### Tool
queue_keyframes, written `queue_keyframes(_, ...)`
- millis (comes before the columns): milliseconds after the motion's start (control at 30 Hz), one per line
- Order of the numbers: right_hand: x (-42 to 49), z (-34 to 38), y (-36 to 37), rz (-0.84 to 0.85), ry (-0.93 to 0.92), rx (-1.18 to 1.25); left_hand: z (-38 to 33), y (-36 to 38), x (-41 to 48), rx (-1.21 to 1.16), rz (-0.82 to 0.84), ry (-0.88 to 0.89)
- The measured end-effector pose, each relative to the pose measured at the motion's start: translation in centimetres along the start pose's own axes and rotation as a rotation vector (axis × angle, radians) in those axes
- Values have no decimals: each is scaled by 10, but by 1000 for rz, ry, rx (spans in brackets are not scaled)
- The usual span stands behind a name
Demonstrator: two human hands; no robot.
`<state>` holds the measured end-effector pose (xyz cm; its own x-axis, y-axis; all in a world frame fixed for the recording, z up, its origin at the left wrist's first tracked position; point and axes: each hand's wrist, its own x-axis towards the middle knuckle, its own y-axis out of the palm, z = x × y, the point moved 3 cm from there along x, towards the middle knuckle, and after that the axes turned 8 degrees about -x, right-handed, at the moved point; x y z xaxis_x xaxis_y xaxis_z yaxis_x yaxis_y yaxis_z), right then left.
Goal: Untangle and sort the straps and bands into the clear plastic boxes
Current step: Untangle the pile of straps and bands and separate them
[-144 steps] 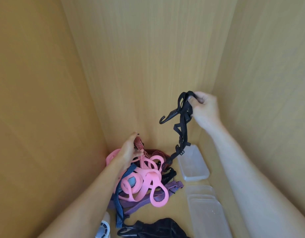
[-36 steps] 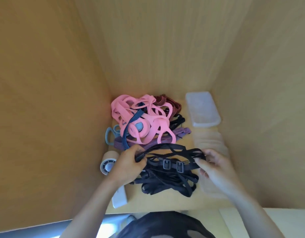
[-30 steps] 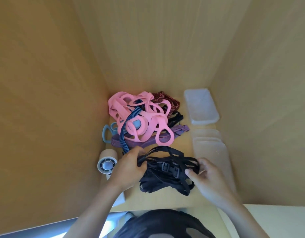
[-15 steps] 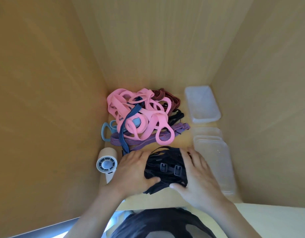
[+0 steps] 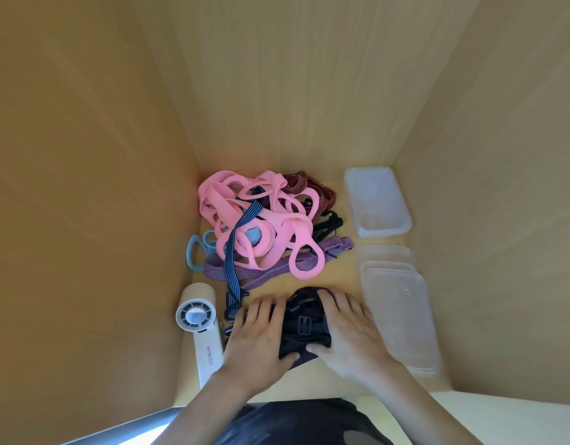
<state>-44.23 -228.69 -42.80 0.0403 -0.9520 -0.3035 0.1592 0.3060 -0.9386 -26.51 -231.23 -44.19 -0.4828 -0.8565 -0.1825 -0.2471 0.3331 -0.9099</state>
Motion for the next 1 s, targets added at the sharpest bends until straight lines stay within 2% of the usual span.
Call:
queue_keyframes(167, 4, -5, -12, 104, -33, 19, -4, -2, -7, -24, 8, -63)
queue_keyframes(300, 7, -4, -14, 108, -48, 10, -7, -9, -14, -81, 55, -76)
queue_keyframes(500, 7, -3, -12, 157, -59, -11, -9, -15, -13, -24, 83, -64)
queue_keyframes(633, 9, -9, -45, 263, -104, 124, -10, -18, -8, -48, 89, -40)
queue_keyframes(700, 23, -15, -67, 206, -90, 254, -9, -23, -6, -111, 74, -25)
queue_keyframes(800, 61, -32, -90, -109, -23, 386, -6, -32, -7, -278, 5, -9)
queue_keyframes(900, 105, -47, -99, -296, 61, 260, -2, -41, -8, -414, -63, -28)
queue_keyframes(1000, 140, -39, -99, -229, 27, 32, 1, -51, -7, -472, -109, -49)
